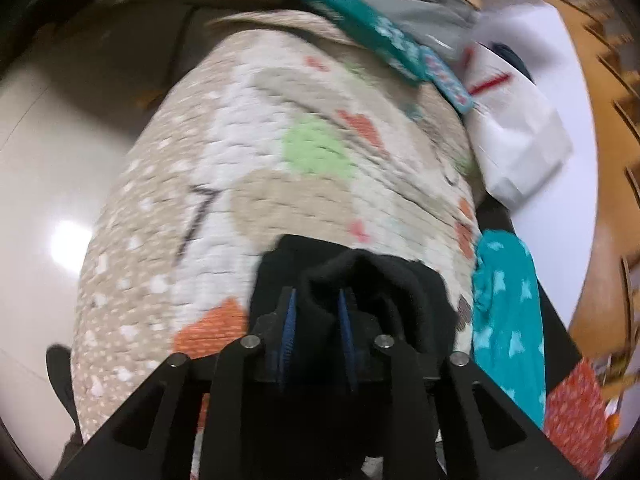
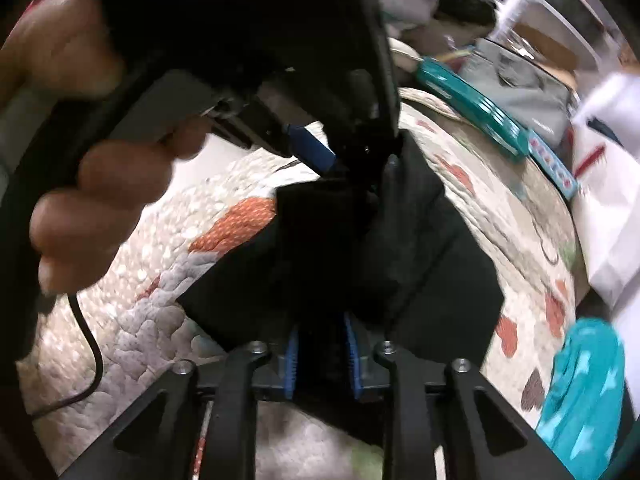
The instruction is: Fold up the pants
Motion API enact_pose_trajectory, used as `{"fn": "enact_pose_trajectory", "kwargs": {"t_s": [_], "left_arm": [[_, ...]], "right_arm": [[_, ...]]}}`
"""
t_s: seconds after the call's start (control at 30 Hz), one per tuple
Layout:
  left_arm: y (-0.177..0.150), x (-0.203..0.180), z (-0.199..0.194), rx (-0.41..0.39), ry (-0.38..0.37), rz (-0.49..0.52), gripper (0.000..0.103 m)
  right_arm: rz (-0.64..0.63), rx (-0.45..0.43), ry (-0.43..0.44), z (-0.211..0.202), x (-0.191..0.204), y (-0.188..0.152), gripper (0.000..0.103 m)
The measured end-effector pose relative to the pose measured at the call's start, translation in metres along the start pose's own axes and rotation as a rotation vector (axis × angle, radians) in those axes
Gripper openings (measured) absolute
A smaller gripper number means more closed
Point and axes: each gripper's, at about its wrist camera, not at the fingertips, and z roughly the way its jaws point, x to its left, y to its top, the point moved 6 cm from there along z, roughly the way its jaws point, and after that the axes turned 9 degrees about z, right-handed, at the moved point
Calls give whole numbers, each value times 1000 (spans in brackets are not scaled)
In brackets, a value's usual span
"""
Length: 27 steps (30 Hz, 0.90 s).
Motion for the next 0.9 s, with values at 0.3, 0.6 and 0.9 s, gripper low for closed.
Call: {"fn": "enact_pose_trajectory", "kwargs": {"t_s": [0.3,0.6,0.9], "left_arm": [[8,40,-32,-83,111,-123,36],[3,-23,-38,-160,250,165,43],[-7,20,9,41,569,192,48]], "right_arm": [[-38,-2,81,-14,22,-9,64],[85,16,102,-60,-42,-35,66],[439,60,102,-46,-114,-38,69]]}}
